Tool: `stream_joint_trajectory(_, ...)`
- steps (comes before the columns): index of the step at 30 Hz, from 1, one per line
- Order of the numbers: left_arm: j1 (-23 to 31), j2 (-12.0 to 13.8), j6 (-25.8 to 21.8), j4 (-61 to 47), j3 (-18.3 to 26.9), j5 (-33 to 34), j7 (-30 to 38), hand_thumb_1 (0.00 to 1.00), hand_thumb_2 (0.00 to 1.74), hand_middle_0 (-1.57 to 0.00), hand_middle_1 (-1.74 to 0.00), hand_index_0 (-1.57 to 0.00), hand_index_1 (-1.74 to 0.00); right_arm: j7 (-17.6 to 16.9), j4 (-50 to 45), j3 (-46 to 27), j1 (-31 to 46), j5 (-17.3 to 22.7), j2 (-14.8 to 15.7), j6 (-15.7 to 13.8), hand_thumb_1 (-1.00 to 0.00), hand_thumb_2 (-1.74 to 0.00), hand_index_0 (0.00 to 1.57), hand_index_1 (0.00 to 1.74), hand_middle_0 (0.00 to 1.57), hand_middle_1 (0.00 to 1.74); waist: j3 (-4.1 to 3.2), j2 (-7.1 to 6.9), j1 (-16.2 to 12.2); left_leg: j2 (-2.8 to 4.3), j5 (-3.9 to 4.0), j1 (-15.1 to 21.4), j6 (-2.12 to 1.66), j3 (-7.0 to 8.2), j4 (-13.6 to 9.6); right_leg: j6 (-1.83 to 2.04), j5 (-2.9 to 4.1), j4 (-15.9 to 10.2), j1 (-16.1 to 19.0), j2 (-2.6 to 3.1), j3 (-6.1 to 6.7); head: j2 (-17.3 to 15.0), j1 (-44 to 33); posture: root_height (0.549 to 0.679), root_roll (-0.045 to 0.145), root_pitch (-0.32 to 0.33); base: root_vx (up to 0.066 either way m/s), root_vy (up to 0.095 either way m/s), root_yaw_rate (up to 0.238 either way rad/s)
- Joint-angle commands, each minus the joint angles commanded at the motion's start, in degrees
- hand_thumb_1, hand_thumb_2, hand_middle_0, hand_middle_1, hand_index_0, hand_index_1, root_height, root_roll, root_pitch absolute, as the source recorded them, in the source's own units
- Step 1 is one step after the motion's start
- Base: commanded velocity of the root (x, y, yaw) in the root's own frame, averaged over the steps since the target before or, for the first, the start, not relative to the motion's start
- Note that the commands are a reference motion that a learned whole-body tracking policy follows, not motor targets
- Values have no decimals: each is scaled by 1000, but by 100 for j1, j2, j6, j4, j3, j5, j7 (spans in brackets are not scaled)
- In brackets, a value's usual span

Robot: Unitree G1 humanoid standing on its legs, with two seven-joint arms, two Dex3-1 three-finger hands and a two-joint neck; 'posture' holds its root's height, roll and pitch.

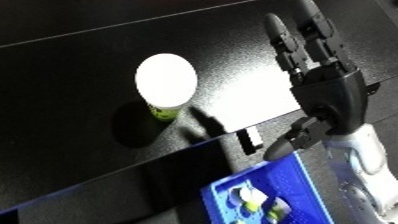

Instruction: Pick up the object and place it into the box

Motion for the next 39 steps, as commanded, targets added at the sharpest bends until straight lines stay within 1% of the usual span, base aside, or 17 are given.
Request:
stream_joint_trajectory(3, 4, -11, -18, 1, -34, 25, 9, 0, 0, 0, 0, 0, 0, -264, 189, 249, -144, -189, -76, 354, 0, 0, 0, 0, 0, 0, 3, -3, 58, -15, 15, -1, 1, -26, -19, -18, -11, -9, 12, -3, -5, -20, 24, 641, 56, -38, 13, -6, 52)
stream_joint_trajectory(8, -61, -13, 15, 8, -84, 71, 50, 0, 0, 0, 0, 0, 0, -343, 541, 650, -417, -390, -177, 936, 0, 0, 0, 0, 0, 0, 10, 4, 127, -46, 33, -3, 2, -64, -34, -41, -19, -19, 23, -13, -10, -23, 108, 641, 56, -39, 9, -3, 58)
stream_joint_trajectory(11, -90, 0, 41, 2, -103, 101, 60, 0, 0, 0, 0, 0, 0, -366, 688, 873, -588, -458, -203, 1257, 0, 0, 0, 0, 0, 0, 17, 12, 167, -59, 39, -11, 5, -77, -38, -47, -23, -25, 24, -24, -24, -18, 188, 641, 56, -39, 2, -5, 40)
stream_joint_trajectory(18, -159, -16, 74, 8, -182, 156, 70, 0, 0, 0, 0, 0, 0, -303, 1022, 1274, -948, -435, -122, 1622, 0, 0, 0, 0, 0, 0, 22, 31, 266, -88, 20, -42, 16, -108, 11, -62, -41, 8, 20, -55, -47, -44, 357, 641, 57, -41, 8, 1, 48)
stream_joint_trajectory(22, -189, -29, 120, -19, -222, 180, 98, 0, 0, 0, 0, 0, 0, -244, 1125, 1437, -1070, -392, -47, 1752, 0, 0, 0, 0, 0, 0, 20, 41, 305, -102, 14, -41, 20, -119, 29, -69, -47, 20, 27, -72, -55, -67, 449, 641, 58, -43, 15, 3, 40)
stream_joint_trajectory(27, -253, -51, 195, -34, -292, 196, 143, 0, 0, 0, 0, 0, 0, -166, 1204, 1658, -1285, -355, 124, 1915, 0, 0, 0, 0, 0, 0, 9, 56, 364, -117, 10, -51, 22, -132, 56, -71, -49, 34, 36, -98, -61, -111, 600, 641, 60, -45, 18, 6, 49)
stream_joint_trajectory(33, -272, -76, 264, -60, -325, 224, 173, 0, 0, 0, 0, 0, 0, -114, 1156, 1851, -1492, -333, 291, 2051, -300, -522, 471, 522, 471, 522, -4, 79, 413, -132, 22, -43, 14, -144, 51, -70, -48, 44, 37, -123, -61, -102, 699, 641, 62, -47, 17, 10, 38)
stream_joint_trajectory(39, -289, -110, 312, -99, -361, 235, 207, 0, 0, 0, 0, 0, 0, -153, 1084, 1970, -1598, -347, 451, 2135, -600, -1044, 942, 1044, 942, 1044, -8, 99, 443, -149, 32, -37, 5, -153, 43, -66, -37, 41, 27, -140, -64, -52, 809, 641, 64, -47, 12, 15, 32)
